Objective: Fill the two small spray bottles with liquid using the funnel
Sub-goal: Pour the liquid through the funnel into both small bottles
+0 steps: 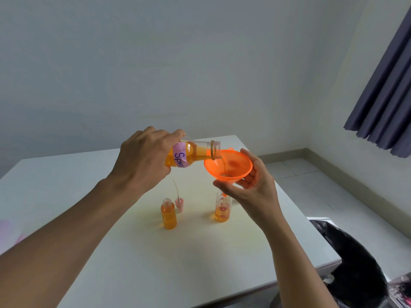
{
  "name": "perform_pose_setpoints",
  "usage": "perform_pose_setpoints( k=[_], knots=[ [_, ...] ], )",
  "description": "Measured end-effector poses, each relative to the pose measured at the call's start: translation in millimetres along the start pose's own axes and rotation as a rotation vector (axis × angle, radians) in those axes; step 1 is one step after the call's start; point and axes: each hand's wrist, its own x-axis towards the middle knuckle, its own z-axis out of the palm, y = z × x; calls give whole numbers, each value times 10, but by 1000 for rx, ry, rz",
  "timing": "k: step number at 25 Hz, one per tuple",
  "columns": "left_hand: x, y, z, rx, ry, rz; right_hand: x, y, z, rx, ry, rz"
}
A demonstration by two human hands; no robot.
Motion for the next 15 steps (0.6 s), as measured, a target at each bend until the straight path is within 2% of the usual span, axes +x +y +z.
perform_pose_setpoints(
  k=[15],
  knots=[
    [5,3,9,10,-9,-4,11,7,-10,5,0,-9]
  ],
)
